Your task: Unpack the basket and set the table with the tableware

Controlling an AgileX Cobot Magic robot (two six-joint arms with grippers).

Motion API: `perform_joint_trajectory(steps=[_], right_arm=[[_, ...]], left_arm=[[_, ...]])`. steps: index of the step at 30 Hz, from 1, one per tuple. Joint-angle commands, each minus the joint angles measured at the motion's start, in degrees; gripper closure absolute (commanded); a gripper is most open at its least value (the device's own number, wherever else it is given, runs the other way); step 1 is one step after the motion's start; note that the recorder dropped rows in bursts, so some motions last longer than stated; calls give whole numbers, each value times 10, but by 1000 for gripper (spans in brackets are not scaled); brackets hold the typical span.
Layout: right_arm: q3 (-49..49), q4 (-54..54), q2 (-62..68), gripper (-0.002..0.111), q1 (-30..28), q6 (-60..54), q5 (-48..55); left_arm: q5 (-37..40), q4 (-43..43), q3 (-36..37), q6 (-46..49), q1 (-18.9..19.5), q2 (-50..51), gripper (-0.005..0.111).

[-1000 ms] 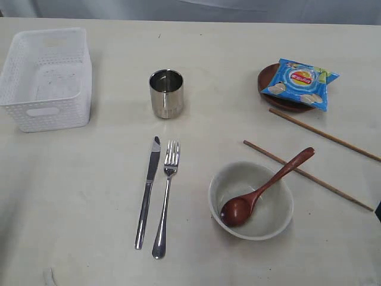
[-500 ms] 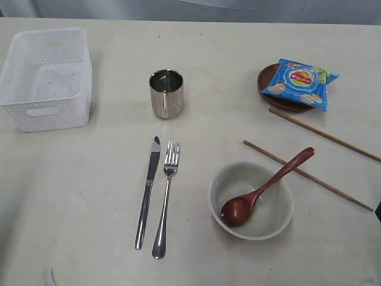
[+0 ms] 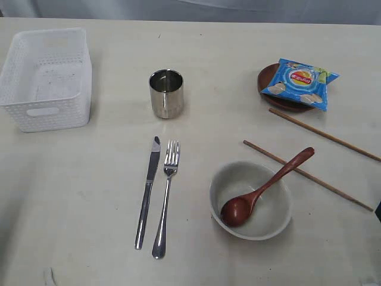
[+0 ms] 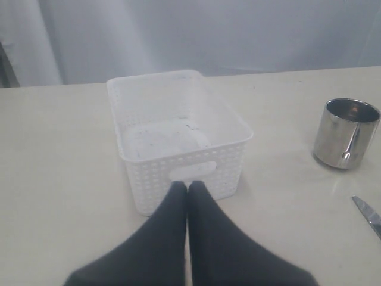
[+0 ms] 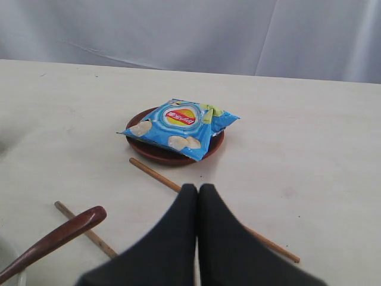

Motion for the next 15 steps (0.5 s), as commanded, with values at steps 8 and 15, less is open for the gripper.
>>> perform_joint_trajectory(steps=[8, 15], right_arm=[[2, -54, -3, 108, 1, -6, -66], [2, 18, -3, 108, 1, 110, -491]], left_arm=[[-1, 0, 1, 2, -4, -3, 107], [-1, 0, 1, 2, -4, -3, 107]])
